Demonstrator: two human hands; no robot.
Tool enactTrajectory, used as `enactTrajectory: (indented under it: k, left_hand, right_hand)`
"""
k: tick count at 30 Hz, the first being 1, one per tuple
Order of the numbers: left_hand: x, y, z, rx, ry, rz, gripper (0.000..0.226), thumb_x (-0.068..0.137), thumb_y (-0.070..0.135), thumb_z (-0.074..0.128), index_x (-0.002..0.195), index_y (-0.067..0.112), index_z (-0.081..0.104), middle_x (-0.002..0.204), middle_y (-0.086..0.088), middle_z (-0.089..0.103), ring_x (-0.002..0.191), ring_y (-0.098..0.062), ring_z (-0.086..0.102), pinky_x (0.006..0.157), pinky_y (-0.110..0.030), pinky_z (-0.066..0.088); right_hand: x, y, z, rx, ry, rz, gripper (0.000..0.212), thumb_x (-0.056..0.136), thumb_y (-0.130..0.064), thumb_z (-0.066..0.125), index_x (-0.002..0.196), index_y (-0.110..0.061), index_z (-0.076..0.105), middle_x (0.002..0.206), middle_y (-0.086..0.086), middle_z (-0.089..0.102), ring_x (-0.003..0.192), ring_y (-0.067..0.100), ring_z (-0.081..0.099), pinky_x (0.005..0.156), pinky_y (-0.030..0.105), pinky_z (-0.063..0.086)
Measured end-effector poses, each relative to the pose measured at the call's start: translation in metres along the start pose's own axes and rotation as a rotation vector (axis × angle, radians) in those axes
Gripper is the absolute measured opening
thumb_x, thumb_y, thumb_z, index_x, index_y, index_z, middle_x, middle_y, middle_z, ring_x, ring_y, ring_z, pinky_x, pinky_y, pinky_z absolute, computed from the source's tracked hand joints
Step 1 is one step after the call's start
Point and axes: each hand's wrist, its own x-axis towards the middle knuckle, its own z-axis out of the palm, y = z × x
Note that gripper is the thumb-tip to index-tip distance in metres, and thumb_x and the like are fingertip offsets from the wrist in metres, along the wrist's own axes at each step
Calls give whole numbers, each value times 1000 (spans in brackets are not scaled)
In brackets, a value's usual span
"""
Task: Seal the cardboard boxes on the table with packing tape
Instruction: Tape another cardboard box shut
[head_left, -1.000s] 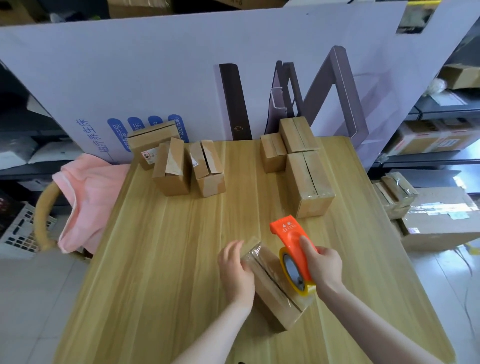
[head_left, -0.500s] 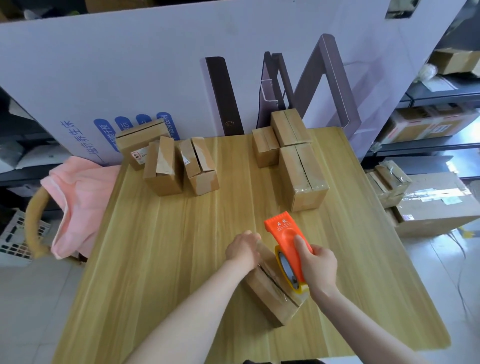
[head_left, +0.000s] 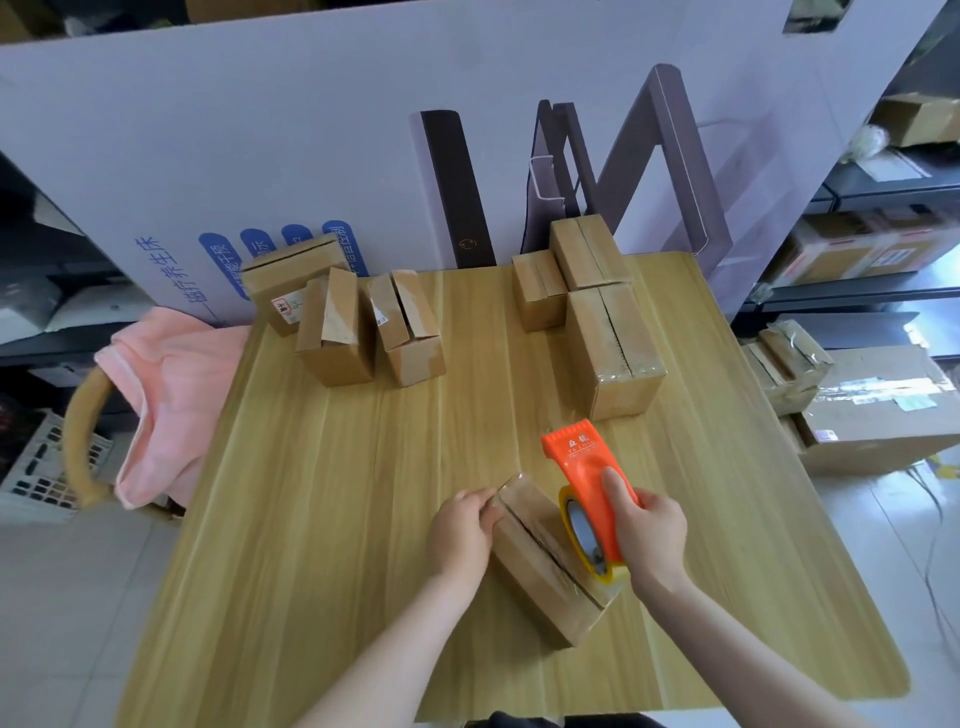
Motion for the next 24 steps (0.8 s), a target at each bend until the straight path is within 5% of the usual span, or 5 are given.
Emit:
enactTrajectory:
  k: [5,9,11,18,24]
  left_hand:
    - [2,-13,-3,-46,-115,-154,42,90,56,53,116,25,67,112,7,70,102,-17,64,72,-23,42]
    - [-10,-23,-3,-285,55,-217,7,87,33,67,94,35,69,91,23,65,96,-10,66,69,-8,40]
    - [-12,-31,-7,-275,13,-175,17,88,20,66,86,37,68,84,27,64,92,-8,66,67,-4,39]
    - [16,-27,-38,-29,-49,-193,34,68,40,84,96,26,71,97,11,61,88,-12,60,73,-26,47]
    - [-10,-16,-19,-173,11,-348,23,84,36,69,99,18,74,90,9,73,81,-8,65,58,-15,39]
  right_hand:
    - [0,1,1,-4,-4,-3,55,84,-54,60,48,-16,44,36,-4,41,32,7,36,41,25,31]
    - [2,3,0,5,17,-10,56,85,-52,61,47,-14,46,35,-4,42,31,6,37,37,23,31]
    - [4,3,-1,12,14,8,59,84,-54,61,51,-6,52,39,-3,45,36,9,41,42,27,34]
    - [-2,0,3,-21,-13,-5,67,83,-56,59,65,8,58,48,7,52,44,17,47,47,31,38]
    - [-4,-1,3,-1,-33,-1,67,84,-54,59,75,12,62,68,27,63,50,20,51,50,33,40]
